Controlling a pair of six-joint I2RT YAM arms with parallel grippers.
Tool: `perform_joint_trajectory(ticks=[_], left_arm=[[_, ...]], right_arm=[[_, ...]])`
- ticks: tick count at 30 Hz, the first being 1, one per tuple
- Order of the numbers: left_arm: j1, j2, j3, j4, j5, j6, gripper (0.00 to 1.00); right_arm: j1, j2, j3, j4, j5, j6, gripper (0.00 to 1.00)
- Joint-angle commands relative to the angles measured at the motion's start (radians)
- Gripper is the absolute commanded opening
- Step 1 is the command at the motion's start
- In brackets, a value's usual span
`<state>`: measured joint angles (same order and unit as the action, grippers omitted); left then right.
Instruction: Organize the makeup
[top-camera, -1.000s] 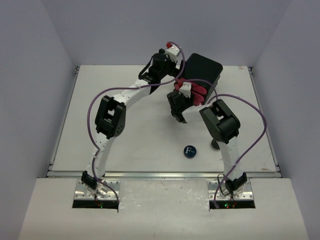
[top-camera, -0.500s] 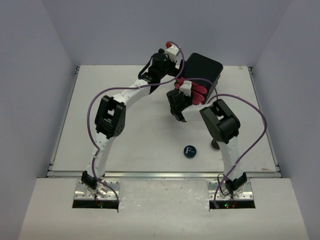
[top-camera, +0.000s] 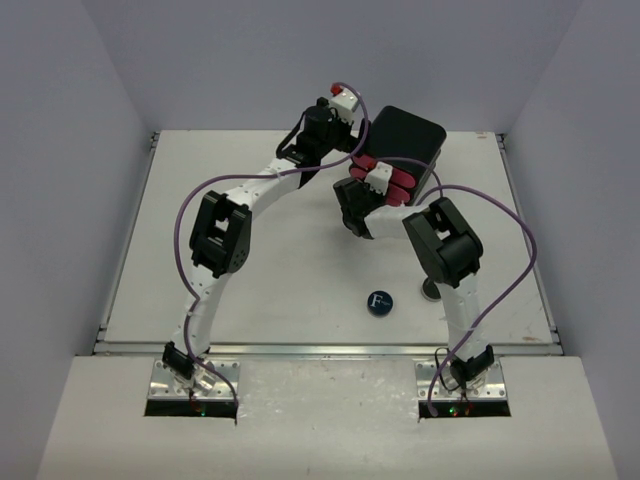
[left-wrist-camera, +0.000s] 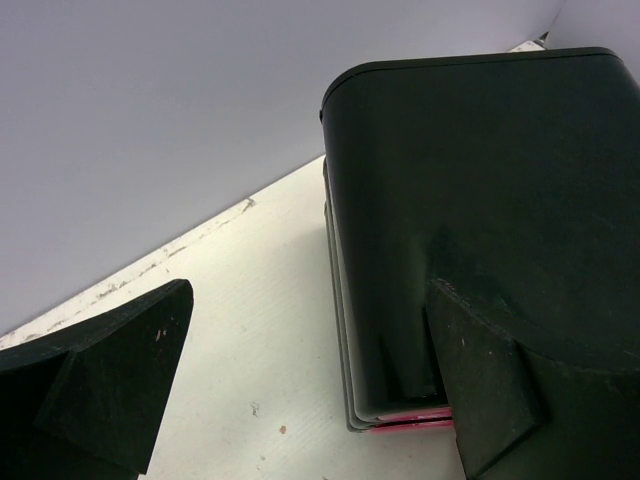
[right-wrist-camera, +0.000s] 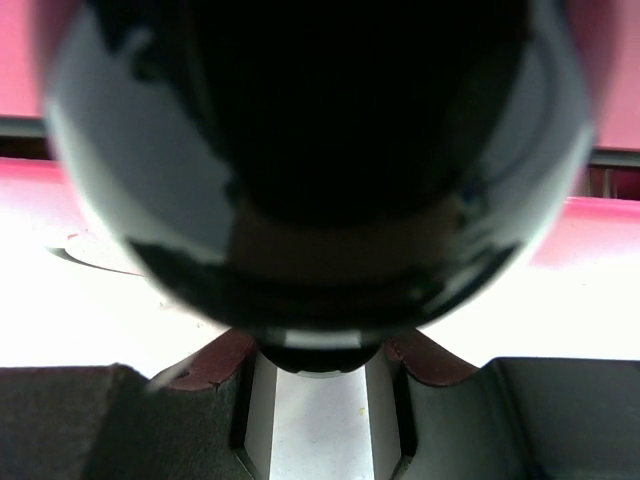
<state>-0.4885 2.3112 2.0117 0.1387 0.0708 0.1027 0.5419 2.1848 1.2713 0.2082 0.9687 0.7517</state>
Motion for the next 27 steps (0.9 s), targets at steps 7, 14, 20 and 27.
perform_joint_trajectory(ticks=[7,14,20,27], left_arm=[[0.016,-0.059,0.005,0.045,-0.002,-0.012,0.99],[0.016,-0.061,0.004,0.036,0.000,-0.017,0.99],[0.016,-0.068,-0.001,0.032,-0.008,-0.017,0.99],[0.016,-0.085,-0.026,0.030,-0.013,-0.010,0.99]], right_arm=[[0.000,-0.138,-0.067,-0.175,0.033,0.132,0.00],[0.058,-0.178,-0.093,-0.298,0.033,0.218,0.00],[0.100,-0.206,-0.111,-0.398,0.005,0.308,0.00],[0.155,-0.261,-0.181,-0.438,0.004,0.362,0.01]])
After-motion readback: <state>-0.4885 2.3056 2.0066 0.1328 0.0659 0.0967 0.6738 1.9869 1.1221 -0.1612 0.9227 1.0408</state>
